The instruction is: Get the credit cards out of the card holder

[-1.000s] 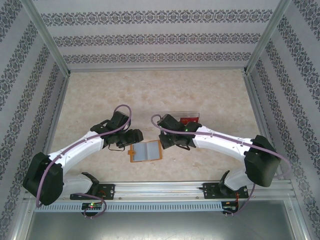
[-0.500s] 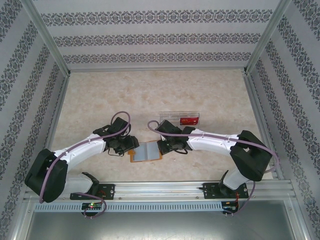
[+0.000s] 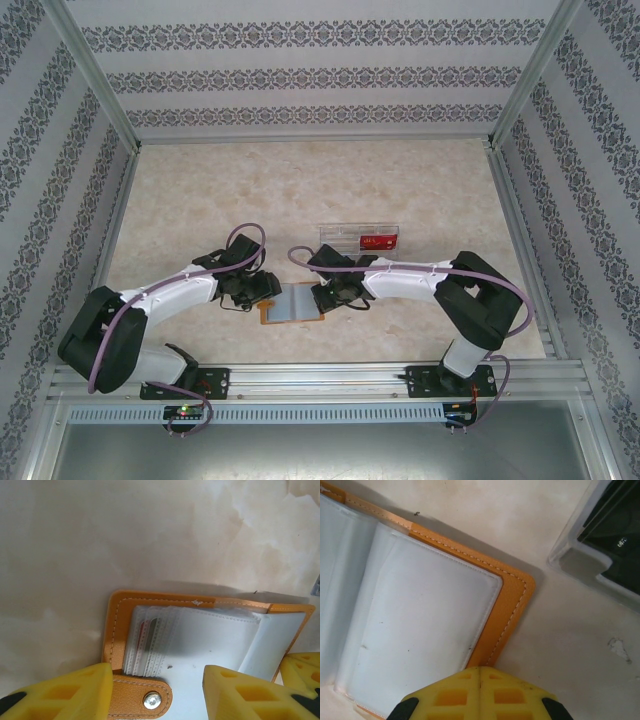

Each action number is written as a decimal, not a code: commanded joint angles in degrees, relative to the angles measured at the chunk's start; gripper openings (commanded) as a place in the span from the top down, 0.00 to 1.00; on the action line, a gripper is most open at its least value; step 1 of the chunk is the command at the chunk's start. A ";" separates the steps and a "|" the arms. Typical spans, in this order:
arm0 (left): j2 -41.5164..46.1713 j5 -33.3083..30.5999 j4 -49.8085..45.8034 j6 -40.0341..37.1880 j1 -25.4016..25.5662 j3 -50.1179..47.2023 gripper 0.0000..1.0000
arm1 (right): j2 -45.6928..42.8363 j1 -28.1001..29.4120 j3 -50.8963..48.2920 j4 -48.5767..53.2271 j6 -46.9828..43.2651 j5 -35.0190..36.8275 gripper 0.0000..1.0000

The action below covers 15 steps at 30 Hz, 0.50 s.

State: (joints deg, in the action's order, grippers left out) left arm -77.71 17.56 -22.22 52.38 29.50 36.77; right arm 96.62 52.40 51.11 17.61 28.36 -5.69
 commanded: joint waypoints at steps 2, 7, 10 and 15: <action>1.38 -1.05 -1.46 -1.59 0.28 1.36 0.49 | 2.26 0.68 0.66 -0.10 -0.06 -0.90 1.00; 4.65 -3.16 -3.25 -1.80 0.82 2.88 0.49 | 2.26 0.68 0.50 -0.19 0.20 -1.01 1.00; 3.57 -1.41 -0.99 -1.19 0.74 2.03 0.49 | 2.25 0.68 0.47 -0.34 0.29 -1.11 1.00; 0.51 0.61 2.08 -0.62 1.09 0.49 0.50 | 2.17 0.68 0.43 -0.33 0.29 -1.33 1.00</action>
State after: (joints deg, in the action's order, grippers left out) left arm -76.03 16.71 -22.46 51.66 29.98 38.15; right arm 97.14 52.40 51.53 17.08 28.36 -5.98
